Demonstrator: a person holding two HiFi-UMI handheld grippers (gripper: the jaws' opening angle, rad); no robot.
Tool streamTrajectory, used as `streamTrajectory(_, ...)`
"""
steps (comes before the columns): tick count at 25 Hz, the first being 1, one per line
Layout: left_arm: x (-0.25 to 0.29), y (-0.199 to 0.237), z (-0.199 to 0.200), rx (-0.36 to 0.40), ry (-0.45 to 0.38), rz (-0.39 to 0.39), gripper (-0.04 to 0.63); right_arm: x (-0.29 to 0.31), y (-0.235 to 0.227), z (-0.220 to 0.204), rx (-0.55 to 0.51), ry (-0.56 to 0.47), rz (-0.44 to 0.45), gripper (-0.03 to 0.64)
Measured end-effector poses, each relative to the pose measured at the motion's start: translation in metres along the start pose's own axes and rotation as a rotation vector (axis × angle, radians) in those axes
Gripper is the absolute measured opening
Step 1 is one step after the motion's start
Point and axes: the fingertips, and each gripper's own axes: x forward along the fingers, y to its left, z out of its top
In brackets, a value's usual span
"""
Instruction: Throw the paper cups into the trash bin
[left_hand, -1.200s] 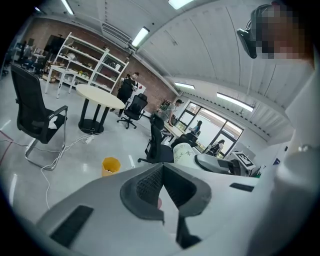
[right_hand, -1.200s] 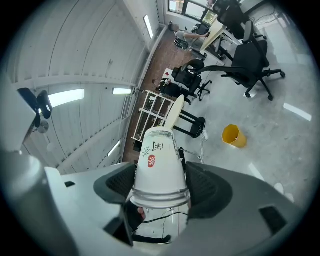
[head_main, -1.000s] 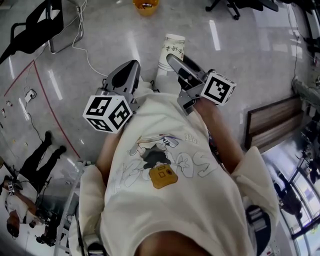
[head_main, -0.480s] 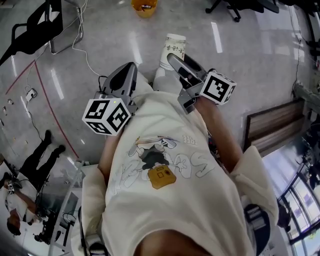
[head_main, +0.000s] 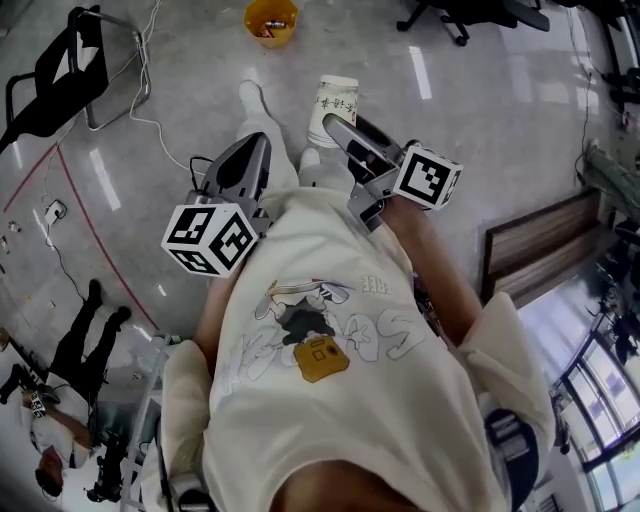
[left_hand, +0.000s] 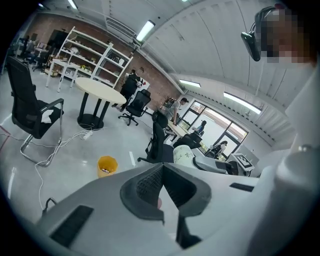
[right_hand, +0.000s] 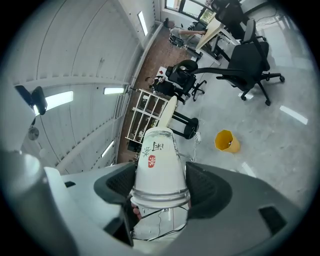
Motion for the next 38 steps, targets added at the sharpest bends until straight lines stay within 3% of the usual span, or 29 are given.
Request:
streamTrajectory(5,0.045,0.046,0.044,-0.020,0.013,-0.014,0.005,0.060,-0.011,0.037,0.017,0.008,0.010,0.321)
streamTrajectory(12,0.118,0.135,0.164,-0.020,0.064,-0.059,0.006,0.176,-0.016,0.119,0.003,0.003,-0.080,0.321)
streamTrajectory(17,0.169,0.168,0.204,-0.012,0.129,-0.106,0.006,0.232,-0.023,0.169,-0.036,-0.017,-0.109,0.321)
streamTrajectory(32,0.281,0.225,0.202,-0.119,0.176,0.027,0.006,0.305,-0.123,0.226,-0.126,0.221,-0.163,0.321)
streamTrajectory(38,0.338,0.270,0.165,-0.161,0.168,0.069,0.005,0.345,-0.197,0.225,-0.182,0.282,-0.178,0.321)
